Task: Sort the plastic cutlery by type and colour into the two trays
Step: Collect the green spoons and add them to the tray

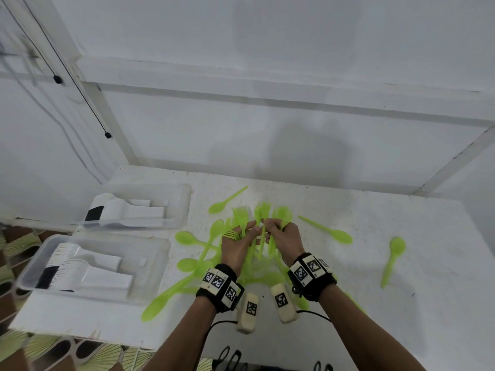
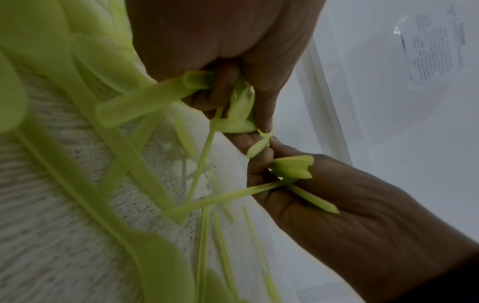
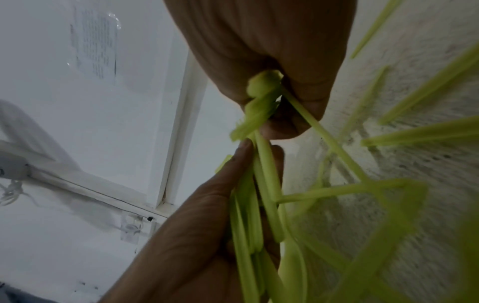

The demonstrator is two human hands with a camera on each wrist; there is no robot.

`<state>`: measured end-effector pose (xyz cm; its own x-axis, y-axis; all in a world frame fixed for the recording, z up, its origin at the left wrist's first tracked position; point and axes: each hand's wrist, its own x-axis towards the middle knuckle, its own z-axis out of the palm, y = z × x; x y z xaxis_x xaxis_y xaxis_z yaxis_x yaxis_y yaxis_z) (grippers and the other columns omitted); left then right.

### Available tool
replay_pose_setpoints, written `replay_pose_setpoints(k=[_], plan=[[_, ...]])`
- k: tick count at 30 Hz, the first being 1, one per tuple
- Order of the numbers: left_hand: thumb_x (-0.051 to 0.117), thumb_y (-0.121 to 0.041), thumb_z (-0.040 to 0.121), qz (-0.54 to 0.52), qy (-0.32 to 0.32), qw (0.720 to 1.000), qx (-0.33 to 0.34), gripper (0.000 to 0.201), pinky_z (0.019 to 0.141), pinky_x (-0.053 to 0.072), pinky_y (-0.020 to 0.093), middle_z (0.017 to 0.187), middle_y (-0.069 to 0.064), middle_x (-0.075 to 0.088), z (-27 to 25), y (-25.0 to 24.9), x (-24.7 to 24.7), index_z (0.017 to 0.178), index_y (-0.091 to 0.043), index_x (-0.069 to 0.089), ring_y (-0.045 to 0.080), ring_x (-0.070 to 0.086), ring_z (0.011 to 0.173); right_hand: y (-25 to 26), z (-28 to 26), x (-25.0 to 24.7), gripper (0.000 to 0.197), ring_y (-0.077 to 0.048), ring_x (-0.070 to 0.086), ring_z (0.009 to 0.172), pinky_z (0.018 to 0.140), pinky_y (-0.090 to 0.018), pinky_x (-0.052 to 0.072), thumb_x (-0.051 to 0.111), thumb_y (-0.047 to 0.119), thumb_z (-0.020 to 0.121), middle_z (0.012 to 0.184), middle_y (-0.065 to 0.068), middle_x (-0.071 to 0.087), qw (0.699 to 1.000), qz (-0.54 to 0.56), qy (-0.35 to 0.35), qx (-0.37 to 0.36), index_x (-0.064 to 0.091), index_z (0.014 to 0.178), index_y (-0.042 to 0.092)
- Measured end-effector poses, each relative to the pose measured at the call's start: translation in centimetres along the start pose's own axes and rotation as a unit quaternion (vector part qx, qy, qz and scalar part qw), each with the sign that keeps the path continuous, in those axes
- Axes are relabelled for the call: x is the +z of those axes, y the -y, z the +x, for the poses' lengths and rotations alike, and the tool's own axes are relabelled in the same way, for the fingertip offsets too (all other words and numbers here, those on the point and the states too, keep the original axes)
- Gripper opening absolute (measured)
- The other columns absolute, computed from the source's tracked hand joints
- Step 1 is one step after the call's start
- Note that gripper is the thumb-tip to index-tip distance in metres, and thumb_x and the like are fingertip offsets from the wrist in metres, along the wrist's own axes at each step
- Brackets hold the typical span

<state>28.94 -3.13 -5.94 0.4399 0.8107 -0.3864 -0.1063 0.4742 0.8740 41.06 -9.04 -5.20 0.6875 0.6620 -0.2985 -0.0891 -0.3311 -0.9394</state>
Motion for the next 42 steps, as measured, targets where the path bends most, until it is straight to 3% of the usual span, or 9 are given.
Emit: replay_pose_setpoints(k=[7, 10, 13, 16, 21, 25, 30, 36, 42], plan=[[0.079, -0.017, 0.088, 0.065, 0.001, 0.997, 0.028, 0.025, 0.070, 0.058, 0.030, 0.103, -0.011, 0.077, -0.3, 0.9, 0.3, 0.112, -0.014, 0.076, 0.013, 0.072, 0.079, 0.0, -0.9, 0.4, 0.024, -0.023, 0.068, 0.099, 0.079, -0.027, 0.049, 0.059, 0.029, 0.101, 0.103, -0.008, 0.074, 0.996, -0.079, -0.024, 0.023, 0.076, 0.111, 0.014], [0.078, -0.025, 0.089, 0.118, -0.004, 0.991, 0.064, 0.014, 0.064, 0.050, 0.023, 0.067, -0.012, 0.067, -0.2, 0.9, 0.3, 0.103, -0.026, 0.076, 0.011, 0.058, 0.063, 0.2, -0.7, 0.7, 0.027, -0.024, 0.070, 0.097, 0.076, -0.026, 0.048, 0.058, 0.031, 0.101, 0.093, -0.010, 0.076, 0.993, -0.118, -0.012, 0.014, 0.078, 0.103, 0.014], [0.077, -0.028, 0.090, 0.145, -0.007, 0.984, 0.102, 0.010, 0.056, 0.041, 0.021, 0.059, -0.012, 0.061, -0.3, 0.6, 0.3, 0.088, -0.019, 0.078, 0.009, 0.051, 0.056, 1.0, -0.7, 0.5, 0.035, -0.016, 0.070, 0.081, 0.069, -0.023, 0.047, 0.056, 0.038, 0.101, 0.069, -0.003, 0.072, 0.984, -0.176, -0.001, -0.024, 0.078, 0.086, 0.015], [0.077, -0.036, 0.090, 0.187, 0.000, 0.973, 0.135, 0.022, 0.060, 0.043, 0.021, 0.066, -0.008, 0.070, -0.5, 0.0, 0.3, 0.078, -0.017, 0.077, 0.004, 0.060, 0.059, 1.9, -0.5, 0.5, 0.046, -0.008, 0.067, 0.064, 0.062, -0.018, 0.044, 0.057, 0.043, 0.101, 0.061, -0.003, 0.071, 0.975, -0.214, 0.008, -0.056, 0.076, 0.080, 0.008], [0.066, -0.031, 0.099, 0.131, 0.051, 0.984, 0.106, 0.023, 0.089, 0.057, 0.034, 0.103, -0.010, 0.078, -1.2, -0.9, 0.8, 0.117, -0.022, 0.076, 0.017, 0.077, 0.086, 2.3, 0.7, 0.2, 0.050, -0.027, 0.068, 0.075, 0.070, -0.034, 0.051, 0.057, 0.040, 0.101, 0.078, -0.016, 0.072, 0.972, -0.226, -0.020, -0.059, 0.070, 0.083, -0.005], [0.066, -0.023, 0.099, 0.085, 0.068, 0.992, 0.059, 0.027, 0.099, 0.055, 0.041, 0.108, -0.007, 0.078, -1.3, -0.9, 0.6, 0.125, -0.018, 0.072, 0.027, 0.077, 0.090, 2.0, 1.2, 0.2, 0.041, -0.019, 0.065, 0.067, 0.068, -0.034, 0.054, 0.060, 0.043, 0.099, 0.084, -0.011, 0.074, 0.991, -0.133, 0.008, 0.023, 0.074, 0.092, 0.004], [0.067, -0.018, 0.097, 0.005, 0.125, 0.992, -0.020, 0.036, 0.093, 0.057, 0.044, 0.124, 0.007, 0.072, -1.4, -1.9, 0.0, 0.132, -0.017, 0.066, 0.036, 0.074, 0.102, 2.5, 0.9, -0.6, 0.043, -0.013, 0.057, 0.059, 0.055, -0.024, 0.042, 0.056, 0.043, 0.102, 0.069, -0.002, 0.062, 0.994, -0.109, 0.007, 0.025, 0.070, 0.091, 0.004], [0.067, -0.024, 0.098, 0.063, 0.108, 0.992, 0.022, 0.031, 0.052, 0.047, 0.014, 0.114, 0.005, 0.076, -1.7, -2.2, 0.2, 0.128, -0.018, 0.068, 0.029, 0.077, 0.091, 2.5, 1.3, -1.0, 0.046, -0.014, 0.052, 0.055, 0.053, -0.026, 0.041, 0.057, 0.047, 0.101, 0.079, -0.008, 0.069, 0.992, -0.116, 0.045, 0.025, 0.073, 0.091, 0.004], [0.070, -0.028, 0.096, 0.107, 0.127, 0.985, 0.046, 0.037, 0.083, 0.059, 0.044, 0.115, 0.003, 0.076, -1.7, -0.8, 0.1, 0.133, -0.024, 0.068, 0.040, 0.073, 0.098, 2.3, 0.5, -1.5, 0.037, -0.008, 0.040, 0.044, 0.039, -0.021, 0.030, 0.057, 0.039, 0.103, 0.059, 0.003, 0.049, 0.994, -0.040, 0.087, 0.055, 0.079, 0.090, 0.013]])
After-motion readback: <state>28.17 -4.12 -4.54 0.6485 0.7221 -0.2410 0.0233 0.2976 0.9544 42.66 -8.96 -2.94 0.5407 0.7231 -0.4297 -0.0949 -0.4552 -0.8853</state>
